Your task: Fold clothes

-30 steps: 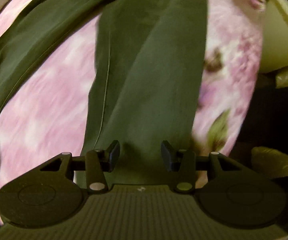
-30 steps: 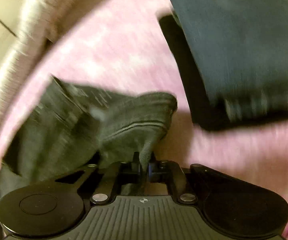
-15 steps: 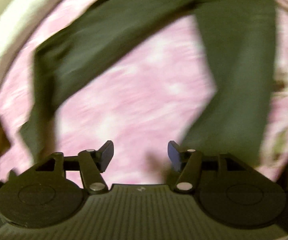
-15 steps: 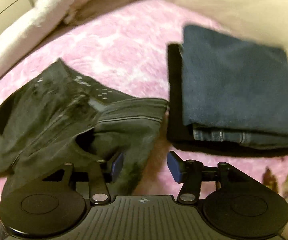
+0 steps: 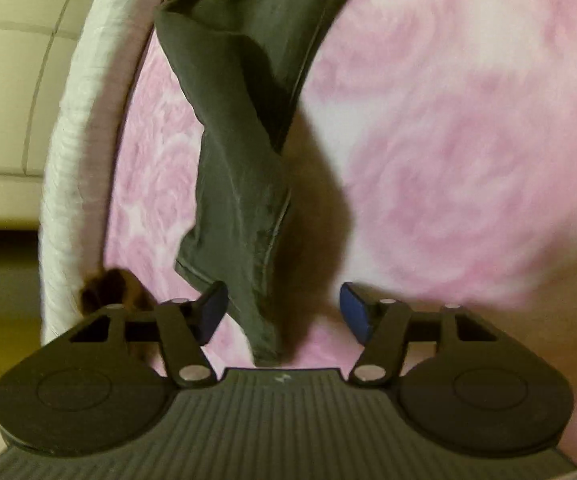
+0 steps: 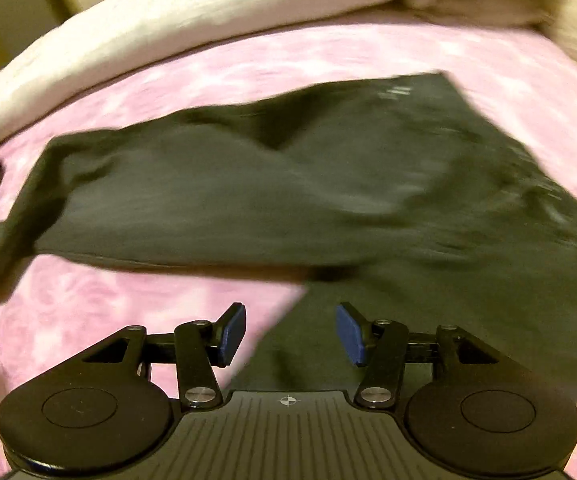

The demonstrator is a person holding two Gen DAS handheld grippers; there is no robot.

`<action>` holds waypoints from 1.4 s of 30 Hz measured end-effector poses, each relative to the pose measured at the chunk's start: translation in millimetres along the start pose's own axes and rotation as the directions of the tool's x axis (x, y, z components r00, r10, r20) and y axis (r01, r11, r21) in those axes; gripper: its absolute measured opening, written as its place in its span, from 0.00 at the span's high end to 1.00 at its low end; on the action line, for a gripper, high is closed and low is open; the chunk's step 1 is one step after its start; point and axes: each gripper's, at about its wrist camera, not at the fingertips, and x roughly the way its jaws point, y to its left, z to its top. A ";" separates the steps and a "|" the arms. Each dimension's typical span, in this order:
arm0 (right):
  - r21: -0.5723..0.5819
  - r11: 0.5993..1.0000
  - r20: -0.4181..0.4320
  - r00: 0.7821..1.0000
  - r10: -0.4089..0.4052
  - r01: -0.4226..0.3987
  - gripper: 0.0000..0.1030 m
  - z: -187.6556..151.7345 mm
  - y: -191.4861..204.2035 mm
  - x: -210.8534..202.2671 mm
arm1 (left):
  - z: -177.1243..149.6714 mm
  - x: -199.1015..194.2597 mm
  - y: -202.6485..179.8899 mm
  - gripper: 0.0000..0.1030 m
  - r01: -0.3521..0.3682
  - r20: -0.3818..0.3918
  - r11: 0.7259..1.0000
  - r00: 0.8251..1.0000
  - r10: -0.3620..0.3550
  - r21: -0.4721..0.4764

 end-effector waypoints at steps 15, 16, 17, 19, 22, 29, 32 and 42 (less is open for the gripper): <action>-0.218 0.975 -0.066 0.998 0.020 -0.034 0.48 19.5 116.6 50.4 | -97.5 -28.7 41.3 0.63 0.167 -0.162 0.983 0.971 -0.178 -0.078; -0.224 0.974 -0.067 0.997 0.023 -0.038 0.48 19.8 118.1 49.3 | -102.4 -34.0 39.9 0.63 0.197 -0.161 0.974 0.963 -0.214 -0.115; -0.229 0.973 -0.069 0.997 0.026 -0.041 0.48 19.6 118.5 48.2 | -105.9 -39.8 41.0 0.63 0.217 -0.152 0.963 0.958 -0.242 -0.162; -0.230 0.972 -0.077 0.997 0.029 -0.047 0.48 18.0 116.7 47.4 | -110.5 -50.2 44.8 0.63 0.245 -0.126 0.934 0.950 -0.284 -0.262; -0.195 0.979 -0.114 0.993 0.032 -0.054 0.47 12.5 110.1 54.6 | -113.1 -64.0 52.3 0.60 0.270 -0.076 0.869 0.941 -0.329 -0.414; -0.097 0.994 -0.199 0.980 0.031 -0.051 0.47 -9.0 88.1 56.1 | -81.0 -91.9 25.9 0.57 0.363 0.024 0.807 0.917 -0.399 -0.466; -0.084 0.996 -0.170 0.985 0.005 -0.020 0.47 -24.5 66.3 28.7 | -62.4 -107.5 10.4 0.54 0.400 0.067 0.800 0.907 -0.417 -0.447; 0.124 0.977 -0.117 0.980 -0.160 0.174 0.46 -62.1 -103.8 -52.6 | 6.8 -182.9 -75.7 0.42 0.502 0.128 0.782 0.861 -0.493 -0.370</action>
